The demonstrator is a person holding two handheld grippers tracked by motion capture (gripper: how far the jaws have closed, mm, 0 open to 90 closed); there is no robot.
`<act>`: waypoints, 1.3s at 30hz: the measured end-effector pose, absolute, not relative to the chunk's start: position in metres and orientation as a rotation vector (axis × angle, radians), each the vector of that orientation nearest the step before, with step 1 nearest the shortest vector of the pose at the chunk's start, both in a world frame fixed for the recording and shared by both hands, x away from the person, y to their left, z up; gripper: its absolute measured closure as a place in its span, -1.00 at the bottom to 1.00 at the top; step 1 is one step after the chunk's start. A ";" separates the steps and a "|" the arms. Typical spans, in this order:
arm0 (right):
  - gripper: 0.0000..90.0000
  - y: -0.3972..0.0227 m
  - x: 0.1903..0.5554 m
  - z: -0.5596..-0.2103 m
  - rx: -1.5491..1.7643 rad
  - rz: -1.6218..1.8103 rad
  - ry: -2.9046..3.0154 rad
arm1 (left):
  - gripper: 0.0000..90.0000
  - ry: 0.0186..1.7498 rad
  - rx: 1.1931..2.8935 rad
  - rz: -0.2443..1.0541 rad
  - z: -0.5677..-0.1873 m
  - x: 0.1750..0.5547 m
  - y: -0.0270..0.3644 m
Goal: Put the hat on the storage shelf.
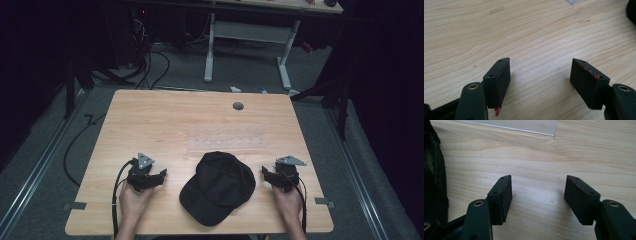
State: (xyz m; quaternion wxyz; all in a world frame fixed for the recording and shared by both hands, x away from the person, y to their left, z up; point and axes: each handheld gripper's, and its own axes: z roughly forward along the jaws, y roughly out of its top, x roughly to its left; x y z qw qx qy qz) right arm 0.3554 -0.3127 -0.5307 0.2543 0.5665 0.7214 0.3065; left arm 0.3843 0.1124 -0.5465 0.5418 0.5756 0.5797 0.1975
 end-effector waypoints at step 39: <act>0.09 -0.312 0.354 -0.527 1.515 0.888 1.983 | -0.32 1.372 1.375 0.465 -0.547 0.384 0.112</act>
